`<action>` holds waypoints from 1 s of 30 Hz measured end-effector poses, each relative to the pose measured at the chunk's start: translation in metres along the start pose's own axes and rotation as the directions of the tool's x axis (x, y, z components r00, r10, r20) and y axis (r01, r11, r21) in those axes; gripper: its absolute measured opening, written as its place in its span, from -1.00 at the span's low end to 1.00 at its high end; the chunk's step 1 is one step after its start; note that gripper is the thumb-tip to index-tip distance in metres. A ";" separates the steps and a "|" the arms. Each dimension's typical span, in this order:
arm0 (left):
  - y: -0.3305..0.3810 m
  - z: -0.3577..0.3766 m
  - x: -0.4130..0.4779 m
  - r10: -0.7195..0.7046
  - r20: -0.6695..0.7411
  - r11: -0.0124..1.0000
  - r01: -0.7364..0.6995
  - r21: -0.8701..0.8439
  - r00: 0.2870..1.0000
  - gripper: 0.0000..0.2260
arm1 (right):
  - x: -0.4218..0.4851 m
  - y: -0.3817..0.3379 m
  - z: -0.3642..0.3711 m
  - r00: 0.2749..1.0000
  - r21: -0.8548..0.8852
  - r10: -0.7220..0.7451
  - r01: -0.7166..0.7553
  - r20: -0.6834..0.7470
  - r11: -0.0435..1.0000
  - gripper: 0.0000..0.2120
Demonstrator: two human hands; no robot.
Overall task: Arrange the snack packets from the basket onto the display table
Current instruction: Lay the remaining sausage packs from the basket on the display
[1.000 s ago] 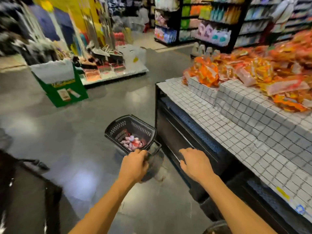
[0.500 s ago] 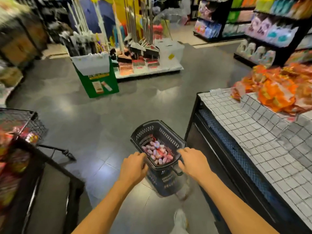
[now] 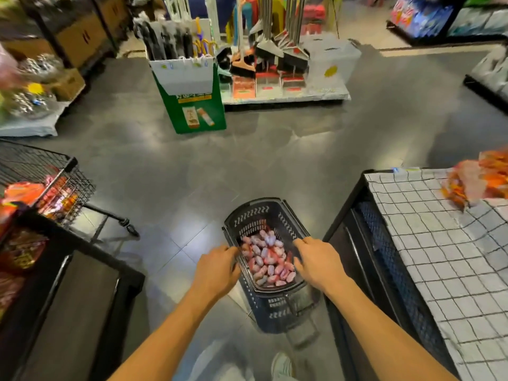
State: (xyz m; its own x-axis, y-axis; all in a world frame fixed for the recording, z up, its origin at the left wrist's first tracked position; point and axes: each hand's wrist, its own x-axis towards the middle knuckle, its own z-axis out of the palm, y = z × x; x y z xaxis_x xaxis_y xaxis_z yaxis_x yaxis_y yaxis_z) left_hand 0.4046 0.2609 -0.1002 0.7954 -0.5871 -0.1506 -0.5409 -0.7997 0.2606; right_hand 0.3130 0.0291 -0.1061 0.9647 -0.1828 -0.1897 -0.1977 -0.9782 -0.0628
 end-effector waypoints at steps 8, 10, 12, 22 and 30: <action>-0.035 0.025 0.105 -0.016 0.176 0.997 0.030 -0.078 0.984 -0.78 | 0.095 0.024 0.032 0.988 0.075 0.095 -0.104 0.119 0.992 -0.63; -0.052 0.038 0.134 -0.009 0.253 0.994 0.037 -0.104 0.967 -0.78 | 0.119 0.025 0.045 0.977 0.096 0.140 -0.157 0.162 0.983 -0.61; -0.068 0.053 0.161 -0.011 0.340 0.991 0.055 -0.120 0.940 -0.75 | 0.138 0.027 0.063 0.957 0.145 0.194 -0.228 0.217 0.963 -0.61; -0.108 0.178 0.290 0.071 0.591 0.989 0.019 -0.144 0.803 -0.88 | 0.220 0.057 0.185 0.751 0.395 0.399 -0.631 0.526 0.668 -0.71; -0.127 0.340 0.379 0.105 0.694 0.994 -0.065 -0.085 0.712 -0.74 | 0.275 0.098 0.360 0.576 0.469 0.436 -0.817 0.691 0.335 -0.69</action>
State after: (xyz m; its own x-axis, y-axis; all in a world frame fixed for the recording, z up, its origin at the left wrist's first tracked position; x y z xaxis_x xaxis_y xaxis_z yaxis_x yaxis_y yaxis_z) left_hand 0.6816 0.0973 -0.5142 0.3196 -0.5898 -0.7416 -0.5661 -0.7465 0.3497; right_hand 0.4964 -0.0818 -0.5169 0.3490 -0.4643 -0.8140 -0.9361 -0.1326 -0.3257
